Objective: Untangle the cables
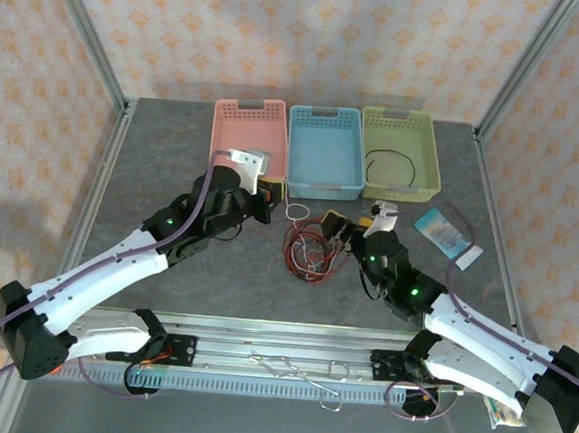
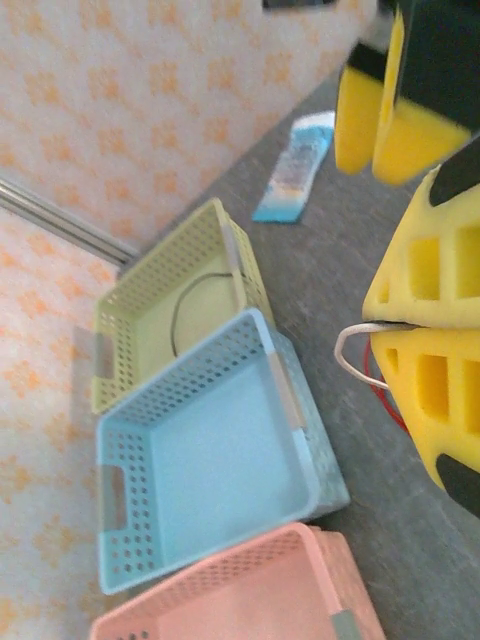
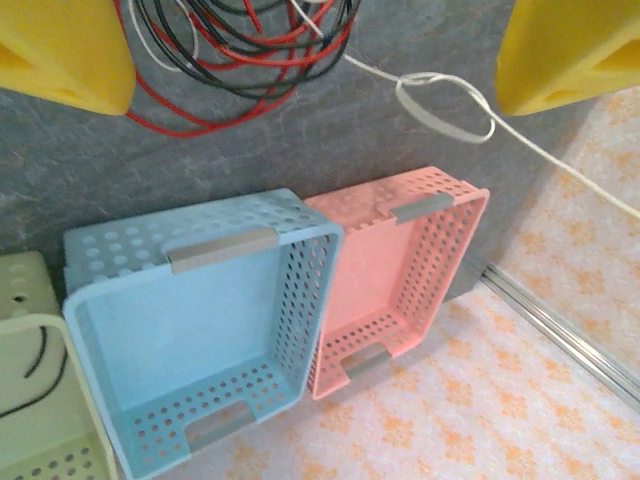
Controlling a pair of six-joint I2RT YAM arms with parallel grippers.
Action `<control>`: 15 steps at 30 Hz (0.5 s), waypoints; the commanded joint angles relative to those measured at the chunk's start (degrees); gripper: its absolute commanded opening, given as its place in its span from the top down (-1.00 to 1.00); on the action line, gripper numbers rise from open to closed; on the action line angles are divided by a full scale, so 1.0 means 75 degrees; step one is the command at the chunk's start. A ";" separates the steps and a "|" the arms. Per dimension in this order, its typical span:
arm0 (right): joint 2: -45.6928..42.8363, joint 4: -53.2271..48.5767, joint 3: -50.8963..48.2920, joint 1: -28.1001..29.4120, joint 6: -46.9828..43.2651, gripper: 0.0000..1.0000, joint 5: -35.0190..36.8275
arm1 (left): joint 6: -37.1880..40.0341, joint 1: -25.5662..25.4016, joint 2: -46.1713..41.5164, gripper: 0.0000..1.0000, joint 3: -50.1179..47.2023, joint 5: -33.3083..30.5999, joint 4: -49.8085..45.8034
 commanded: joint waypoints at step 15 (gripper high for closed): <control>0.2426 0.1423 0.0605 -0.0855 -0.1256 -0.57 -0.3288 | 0.0123 -0.0032 -0.0068 1.00 0.0027 0.0346 -0.0030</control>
